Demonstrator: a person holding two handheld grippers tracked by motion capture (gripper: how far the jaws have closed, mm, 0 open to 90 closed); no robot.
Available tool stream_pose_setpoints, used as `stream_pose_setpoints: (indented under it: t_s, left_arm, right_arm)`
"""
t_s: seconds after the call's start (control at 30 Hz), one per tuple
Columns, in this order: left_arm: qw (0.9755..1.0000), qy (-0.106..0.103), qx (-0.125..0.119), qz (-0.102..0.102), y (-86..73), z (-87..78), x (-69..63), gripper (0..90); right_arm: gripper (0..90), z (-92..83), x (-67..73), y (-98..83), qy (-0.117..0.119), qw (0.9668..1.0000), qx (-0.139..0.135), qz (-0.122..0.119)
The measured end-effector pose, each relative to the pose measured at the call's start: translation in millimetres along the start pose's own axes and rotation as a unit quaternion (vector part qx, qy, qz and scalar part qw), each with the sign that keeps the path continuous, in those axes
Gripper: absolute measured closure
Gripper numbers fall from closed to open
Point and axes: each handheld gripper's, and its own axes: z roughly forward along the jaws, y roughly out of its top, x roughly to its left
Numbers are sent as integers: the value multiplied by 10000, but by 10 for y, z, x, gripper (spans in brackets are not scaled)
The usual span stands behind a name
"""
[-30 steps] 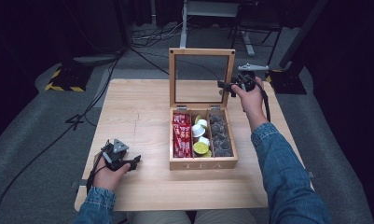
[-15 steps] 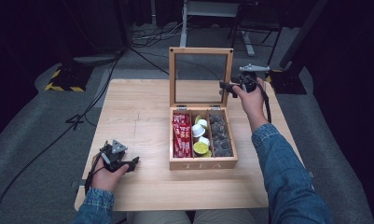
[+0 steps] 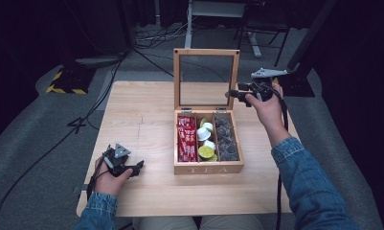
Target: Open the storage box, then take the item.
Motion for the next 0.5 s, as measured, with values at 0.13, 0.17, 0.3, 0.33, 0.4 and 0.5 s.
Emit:
stream_pose_setpoints:
  t_s: [0.13,0.17,0.3,0.33,0.4,0.5]
  left_arm:
    - [10000,20,-6,-32,6,8,-6,235]
    - [10000,25,-3,-34,8,10,-7,234]
    - [10000,34,8,6,16,15,-2,230]
    - [10000,37,0,4,17,18,-3,228]
    - [10000,27,0,-16,24,28,-8,223]
    - [10000,28,0,-30,29,32,-12,220]
  right_arm:
    - [477,-73,134,-1,199,9998,-30,12]
    - [475,-83,163,-3,241,9997,-31,10]
    - [471,-119,313,-9,404,9992,-22,-32]
    - [465,-123,358,-10,459,9989,-31,-31]
    - [460,-118,420,-15,540,9985,-49,-55]
    - [446,-97,529,-32,648,9978,7,-100]
